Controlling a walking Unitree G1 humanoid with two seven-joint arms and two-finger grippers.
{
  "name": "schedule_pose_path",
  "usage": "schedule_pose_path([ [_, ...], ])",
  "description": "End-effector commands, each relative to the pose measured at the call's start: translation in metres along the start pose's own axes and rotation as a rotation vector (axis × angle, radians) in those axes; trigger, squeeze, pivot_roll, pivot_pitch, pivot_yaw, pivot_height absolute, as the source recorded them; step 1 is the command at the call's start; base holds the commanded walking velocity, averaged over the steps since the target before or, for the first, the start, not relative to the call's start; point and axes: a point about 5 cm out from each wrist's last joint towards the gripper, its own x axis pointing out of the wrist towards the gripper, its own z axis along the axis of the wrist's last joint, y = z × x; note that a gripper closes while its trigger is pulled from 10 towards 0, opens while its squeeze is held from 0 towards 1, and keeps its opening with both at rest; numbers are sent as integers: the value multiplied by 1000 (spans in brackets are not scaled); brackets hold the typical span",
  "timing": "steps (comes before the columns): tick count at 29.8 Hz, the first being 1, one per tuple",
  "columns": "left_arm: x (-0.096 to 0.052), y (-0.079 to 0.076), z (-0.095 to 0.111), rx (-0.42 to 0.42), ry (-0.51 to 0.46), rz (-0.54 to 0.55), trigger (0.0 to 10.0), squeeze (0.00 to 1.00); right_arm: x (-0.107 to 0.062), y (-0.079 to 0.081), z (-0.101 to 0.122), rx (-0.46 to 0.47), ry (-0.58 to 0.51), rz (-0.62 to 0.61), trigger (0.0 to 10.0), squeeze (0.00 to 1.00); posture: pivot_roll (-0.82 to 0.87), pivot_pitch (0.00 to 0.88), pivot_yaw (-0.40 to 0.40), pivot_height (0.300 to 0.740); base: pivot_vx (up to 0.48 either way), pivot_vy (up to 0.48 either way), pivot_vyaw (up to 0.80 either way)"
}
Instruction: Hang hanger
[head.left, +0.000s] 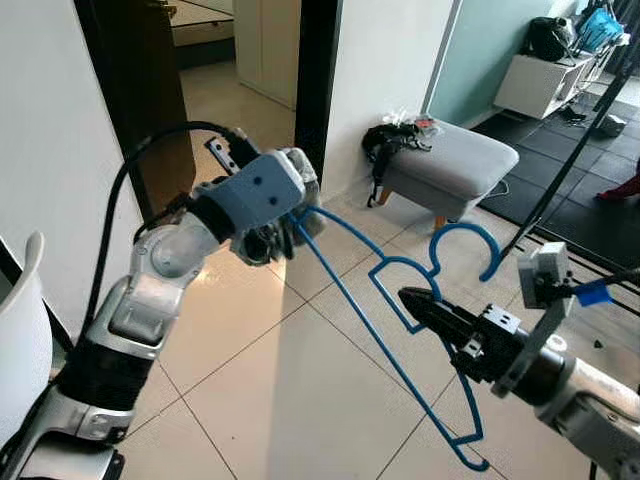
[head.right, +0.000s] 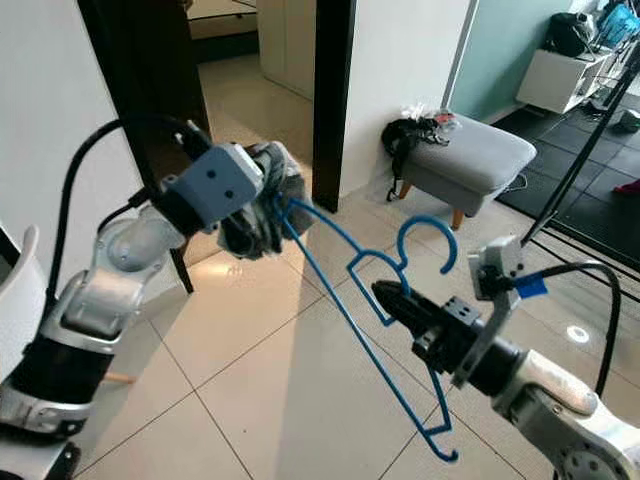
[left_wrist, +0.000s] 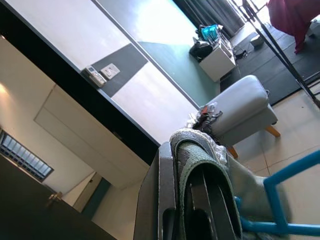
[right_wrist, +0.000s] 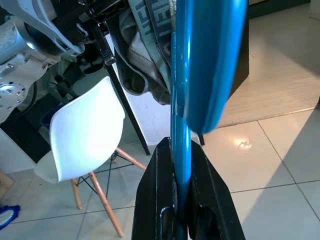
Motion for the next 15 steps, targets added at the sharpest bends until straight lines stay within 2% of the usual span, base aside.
schedule_pose_path([
  [1,-1,-8,0,-24,8,-25,10000,0,1,5,2,-17,-1,27,10000,0,-38,45,-57,740,0,0,0],
  [6,-1,-8,-5,-19,44,-23,10000,0,1,11,3,-5,-1,73,10000,0,-41,49,-54,740,0,0,0],
  [9,-2,-3,-11,-15,94,-1,10000,0,-1,7,4,-27,4,42,10000,0,-42,51,-53,740,0,0,0],
  [12,-3,-3,-11,-16,97,-1,10000,0,-1,7,4,-28,3,40,10000,0,-42,51,-53,740,0,0,0],
  [15,-4,2,-21,-18,168,31,10000,0,-2,8,7,3,-30,57,10000,0,-45,54,-52,740,0,0,0],
])
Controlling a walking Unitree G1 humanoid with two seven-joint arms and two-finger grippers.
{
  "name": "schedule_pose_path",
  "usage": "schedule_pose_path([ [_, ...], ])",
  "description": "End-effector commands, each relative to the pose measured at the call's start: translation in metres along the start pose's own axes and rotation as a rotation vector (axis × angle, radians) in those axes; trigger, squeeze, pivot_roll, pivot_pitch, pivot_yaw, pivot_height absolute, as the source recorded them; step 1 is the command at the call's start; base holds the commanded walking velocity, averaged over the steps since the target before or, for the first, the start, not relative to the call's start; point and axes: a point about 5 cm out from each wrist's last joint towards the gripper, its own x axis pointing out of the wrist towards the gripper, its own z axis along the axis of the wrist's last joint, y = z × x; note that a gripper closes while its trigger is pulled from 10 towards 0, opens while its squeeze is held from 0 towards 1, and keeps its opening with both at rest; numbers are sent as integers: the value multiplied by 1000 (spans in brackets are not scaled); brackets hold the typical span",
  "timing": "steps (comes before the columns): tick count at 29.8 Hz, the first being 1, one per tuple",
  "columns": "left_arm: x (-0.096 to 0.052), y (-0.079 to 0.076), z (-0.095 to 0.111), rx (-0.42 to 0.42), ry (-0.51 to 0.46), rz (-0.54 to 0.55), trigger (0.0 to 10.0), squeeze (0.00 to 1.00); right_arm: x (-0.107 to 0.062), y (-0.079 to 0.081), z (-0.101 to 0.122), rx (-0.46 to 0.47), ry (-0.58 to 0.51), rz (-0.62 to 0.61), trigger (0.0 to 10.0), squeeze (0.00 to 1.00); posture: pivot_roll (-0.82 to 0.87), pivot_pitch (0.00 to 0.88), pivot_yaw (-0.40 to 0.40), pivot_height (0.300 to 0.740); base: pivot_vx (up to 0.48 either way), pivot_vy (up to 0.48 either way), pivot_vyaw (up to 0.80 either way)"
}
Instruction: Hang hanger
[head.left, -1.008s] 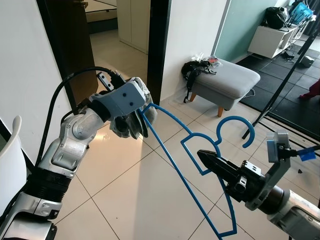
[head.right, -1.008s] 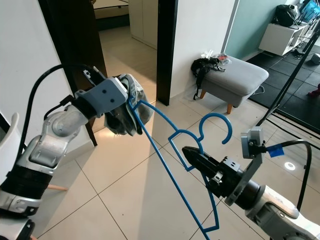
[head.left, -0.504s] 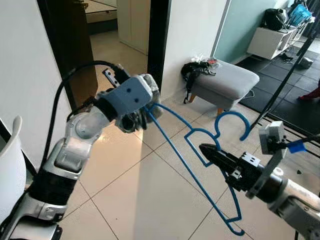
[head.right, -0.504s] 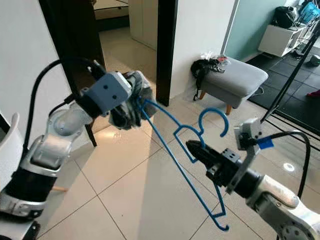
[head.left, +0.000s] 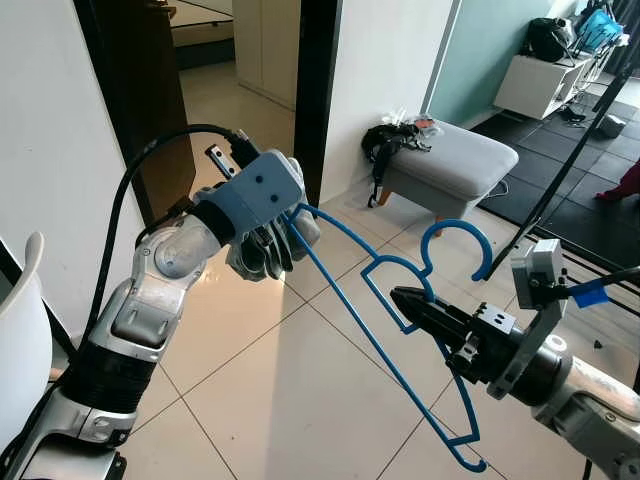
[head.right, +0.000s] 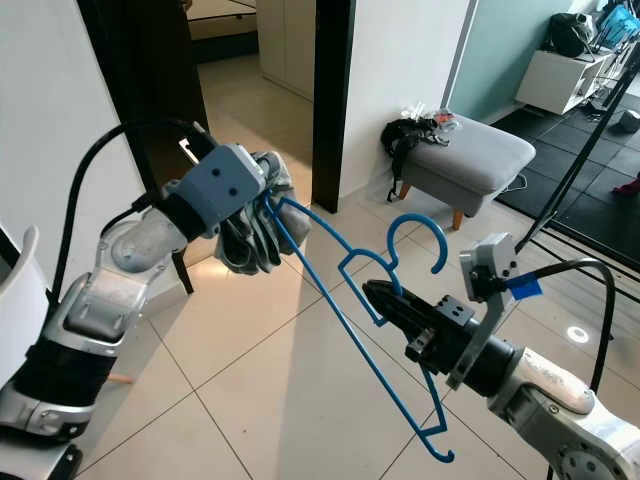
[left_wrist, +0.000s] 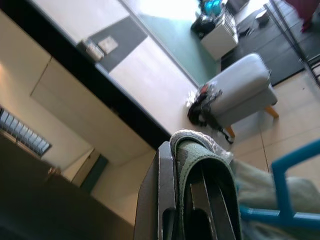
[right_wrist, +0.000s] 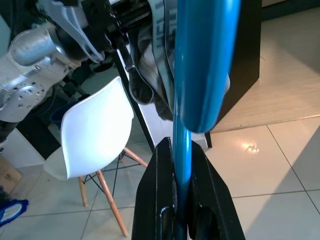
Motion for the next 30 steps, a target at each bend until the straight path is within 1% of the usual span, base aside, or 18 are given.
schedule_pose_path([
  [1,-1,1,-7,-8,46,19,10000,0,-2,1,4,8,-21,11,10000,0,-45,54,-52,740,0,0,0],
  [2,-1,1,-9,-9,56,23,10000,0,-3,2,4,12,-24,17,10000,0,-45,54,-52,740,0,0,0],
  [4,-2,3,-10,-14,66,28,10000,0,-4,6,1,-14,27,48,10000,0,-45,55,-53,740,0,0,0],
  [6,-1,3,-10,-17,70,28,10000,0,-5,6,0,-19,37,56,10000,0,-45,54,-53,740,0,0,0],
  [9,-1,2,-8,-25,71,27,10000,0,-5,7,2,-23,37,63,10000,0,-45,54,-53,740,0,0,0],
  [14,1,-1,-2,-61,56,25,10000,0,-3,9,3,-31,43,81,10000,0,-45,53,-55,740,0,0,0],
  [19,3,-3,5,-96,32,15,10000,0,-1,9,2,-40,49,76,10000,0,-43,54,-55,740,0,0,0],
  [24,4,-4,8,-111,23,9,10000,0,0,8,1,-52,63,73,10000,0,-41,53,-56,740,0,0,0],
  [25,6,-5,11,-128,14,5,10000,0,2,8,0,-60,76,70,10000,0,-41,52,-55,740,0,0,0],
  [26,6,-5,11,-128,14,5,10000,0,2,8,0,-60,76,70,10000,0,-41,52,-55,740,0,0,0],
  [27,8,-7,17,-168,-3,-5,10000,0,10,4,0,-95,96,56,10000,0,-38,51,-52,740,0,0,0],
  [28,8,-7,17,-168,-3,-5,10000,0,10,4,0,-95,96,56,10000,0,-38,51,-52,740,0,0,0],
  [30,9,-8,19,-181,-6,-12,10000,0,17,1,3,-116,83,43,10000,0,-36,50,-52,740,0,0,0],
])
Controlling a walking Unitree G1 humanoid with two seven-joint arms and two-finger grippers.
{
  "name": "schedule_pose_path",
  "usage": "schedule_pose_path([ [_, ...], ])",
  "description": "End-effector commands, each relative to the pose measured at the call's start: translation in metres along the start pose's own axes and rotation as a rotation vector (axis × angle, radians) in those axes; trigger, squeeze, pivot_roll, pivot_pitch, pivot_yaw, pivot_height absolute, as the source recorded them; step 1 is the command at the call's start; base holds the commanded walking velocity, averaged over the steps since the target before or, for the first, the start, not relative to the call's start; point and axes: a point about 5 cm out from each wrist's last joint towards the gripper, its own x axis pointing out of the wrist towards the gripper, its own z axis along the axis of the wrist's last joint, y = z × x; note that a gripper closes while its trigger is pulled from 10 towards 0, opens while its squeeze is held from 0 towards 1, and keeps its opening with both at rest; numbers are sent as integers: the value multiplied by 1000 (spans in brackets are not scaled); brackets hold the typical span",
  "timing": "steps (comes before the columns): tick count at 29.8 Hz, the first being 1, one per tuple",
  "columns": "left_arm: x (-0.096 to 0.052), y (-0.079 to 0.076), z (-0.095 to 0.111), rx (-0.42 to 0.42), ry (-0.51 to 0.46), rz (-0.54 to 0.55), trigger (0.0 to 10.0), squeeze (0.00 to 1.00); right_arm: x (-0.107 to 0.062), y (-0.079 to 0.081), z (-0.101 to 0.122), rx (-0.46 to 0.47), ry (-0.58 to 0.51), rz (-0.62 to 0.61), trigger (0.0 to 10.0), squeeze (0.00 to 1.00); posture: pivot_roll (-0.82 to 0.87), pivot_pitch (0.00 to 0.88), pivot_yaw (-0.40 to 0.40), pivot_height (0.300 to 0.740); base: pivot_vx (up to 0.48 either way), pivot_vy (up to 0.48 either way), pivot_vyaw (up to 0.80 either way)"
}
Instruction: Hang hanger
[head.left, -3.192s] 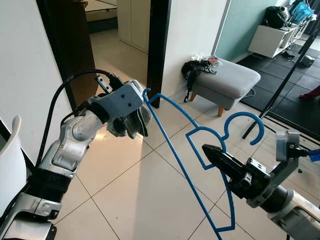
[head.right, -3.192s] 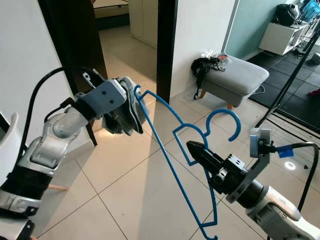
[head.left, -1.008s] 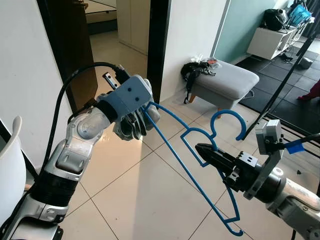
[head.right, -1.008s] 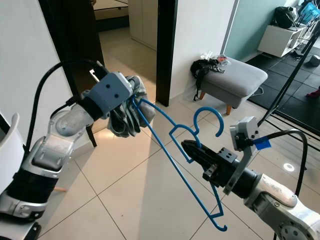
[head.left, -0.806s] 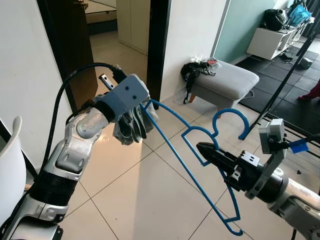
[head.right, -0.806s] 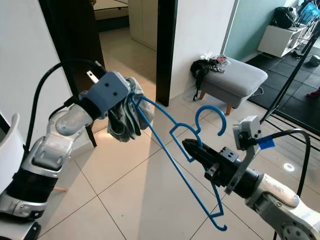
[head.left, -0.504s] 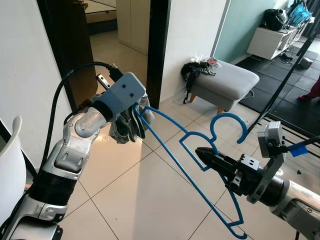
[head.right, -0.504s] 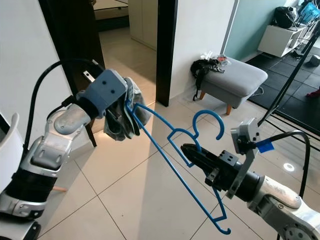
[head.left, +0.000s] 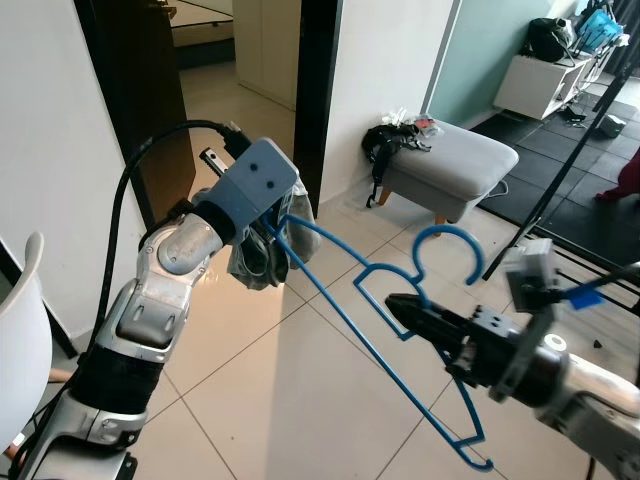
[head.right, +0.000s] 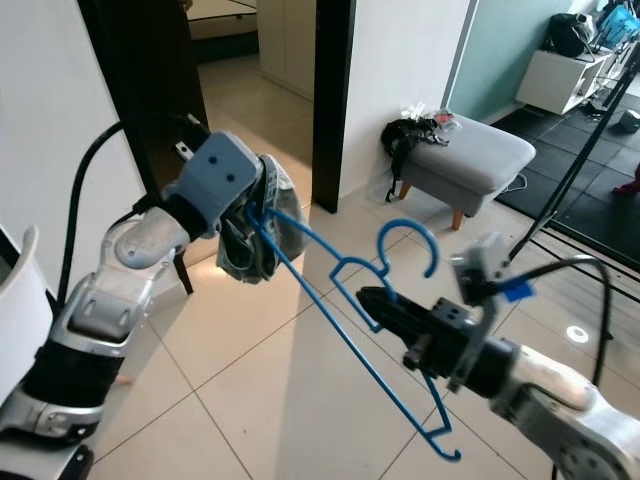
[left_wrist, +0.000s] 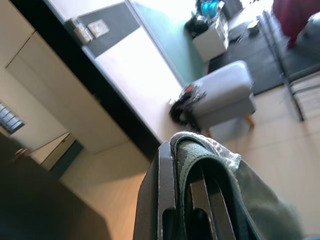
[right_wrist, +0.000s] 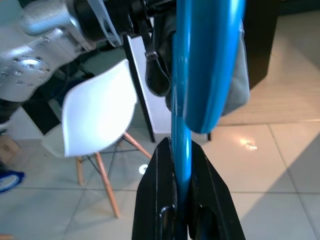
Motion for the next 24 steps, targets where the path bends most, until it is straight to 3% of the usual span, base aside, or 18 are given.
schedule_pose_path([
  [1,2,-1,6,-9,-19,-16,10000,0,2,-3,-2,-6,10,-22,10000,0,-36,50,-52,740,0,0,0],
  [14,0,1,1,-19,18,-16,10000,0,3,-23,13,-14,-76,-169,10000,0,-38,53,-52,740,0,0,0],
  [19,0,-1,-1,-10,28,-18,10000,0,0,-9,14,14,-86,-48,10000,0,-40,54,-52,740,0,0,0],
  [20,0,-1,-3,-1,37,-16,10000,0,-4,3,12,29,-66,53,10000,0,-42,53,-51,740,0,0,0],
  [21,0,-1,-3,-1,37,-16,10000,0,-4,3,12,29,-66,53,10000,0,-42,53,-51,740,0,0,0],
  [22,-1,1,-6,9,51,-6,10000,0,-10,14,9,53,-42,148,10000,0,-44,52,-52,740,0,0,0],
  [23,-1,1,-6,9,51,-6,10000,0,-10,14,9,53,-42,148,10000,0,-44,52,-52,740,0,0,0],
  [24,-1,4,-9,15,70,8,10000,0,-17,23,7,83,-17,223,10000,0,-44,52,-52,740,0,0,0],
])
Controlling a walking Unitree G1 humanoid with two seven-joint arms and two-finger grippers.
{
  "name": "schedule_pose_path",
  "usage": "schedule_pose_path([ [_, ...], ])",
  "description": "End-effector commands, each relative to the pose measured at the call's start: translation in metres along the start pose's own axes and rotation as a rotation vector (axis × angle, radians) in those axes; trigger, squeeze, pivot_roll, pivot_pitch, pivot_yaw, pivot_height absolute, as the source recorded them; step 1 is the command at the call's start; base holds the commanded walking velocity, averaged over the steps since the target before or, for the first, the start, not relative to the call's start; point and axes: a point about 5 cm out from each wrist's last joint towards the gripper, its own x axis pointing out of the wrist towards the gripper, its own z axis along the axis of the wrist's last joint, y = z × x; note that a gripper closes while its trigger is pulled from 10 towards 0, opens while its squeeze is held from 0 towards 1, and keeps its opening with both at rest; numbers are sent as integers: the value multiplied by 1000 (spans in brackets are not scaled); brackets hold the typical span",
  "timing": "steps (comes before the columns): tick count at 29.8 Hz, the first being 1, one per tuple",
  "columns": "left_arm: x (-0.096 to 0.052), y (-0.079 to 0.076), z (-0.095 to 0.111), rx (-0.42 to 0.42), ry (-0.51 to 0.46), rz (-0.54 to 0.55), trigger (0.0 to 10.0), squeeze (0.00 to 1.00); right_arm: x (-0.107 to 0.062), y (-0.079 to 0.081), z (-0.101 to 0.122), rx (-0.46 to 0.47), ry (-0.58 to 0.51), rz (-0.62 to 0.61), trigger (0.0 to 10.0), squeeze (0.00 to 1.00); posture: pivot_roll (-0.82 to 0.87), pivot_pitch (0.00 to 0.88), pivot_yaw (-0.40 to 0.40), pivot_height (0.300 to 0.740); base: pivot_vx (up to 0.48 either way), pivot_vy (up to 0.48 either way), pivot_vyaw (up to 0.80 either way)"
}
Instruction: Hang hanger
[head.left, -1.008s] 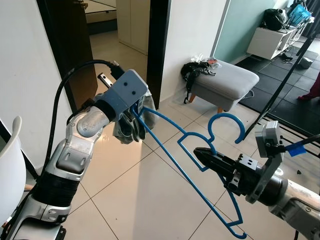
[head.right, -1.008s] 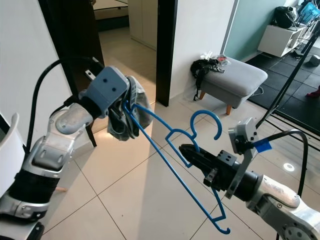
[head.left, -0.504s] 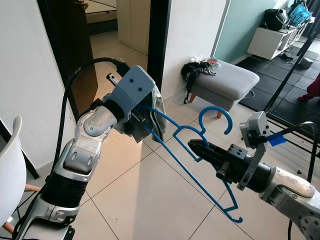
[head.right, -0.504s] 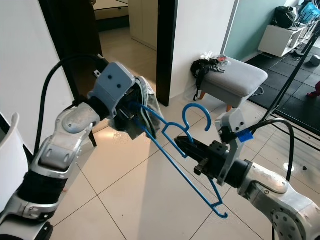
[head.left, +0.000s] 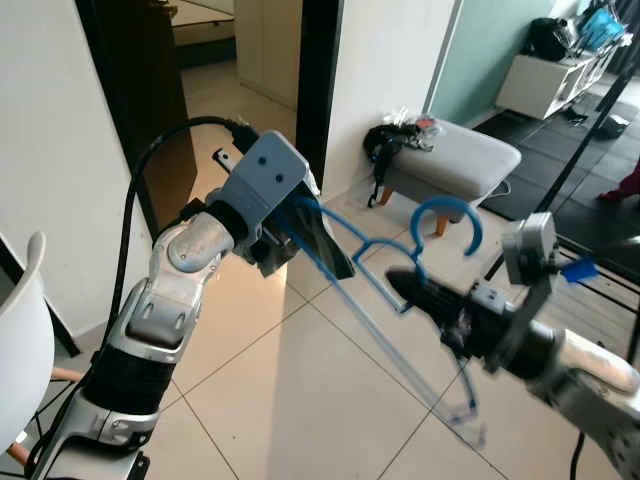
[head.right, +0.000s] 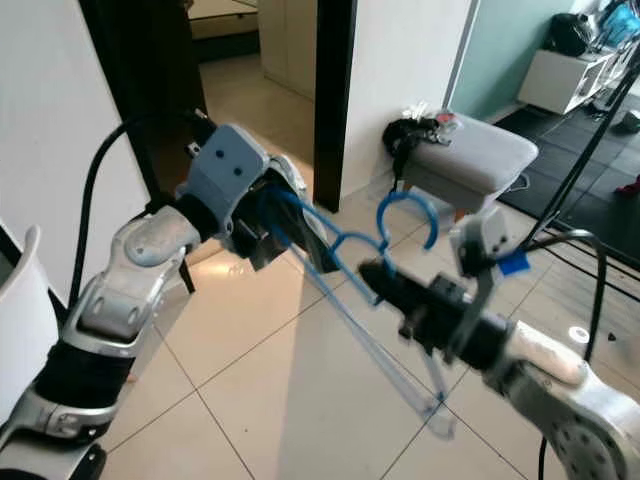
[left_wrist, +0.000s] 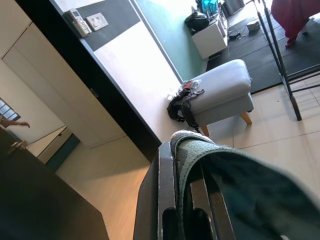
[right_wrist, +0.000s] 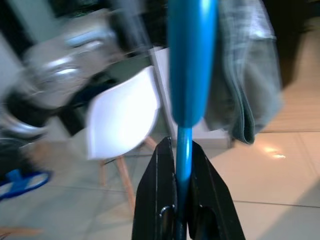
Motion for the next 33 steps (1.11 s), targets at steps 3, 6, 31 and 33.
schedule_pose_path([
  [3,-2,6,-8,27,44,20,10000,0,-13,22,0,45,40,164,10000,0,-44,52,-52,740,0,0,0],
  [6,-3,10,-11,37,57,31,10000,0,-27,26,6,72,9,211,10000,0,-46,49,-50,740,0,0,0],
  [31,-7,14,5,42,-55,-39,10000,0,-75,-4,27,-6,-8,-24,10000,0,-44,59,-51,740,0,0,0],
  [33,-8,14,5,42,-58,-45,10000,0,-76,-5,29,-5,-10,-24,10000,0,-43,61,-51,740,0,0,0],
])
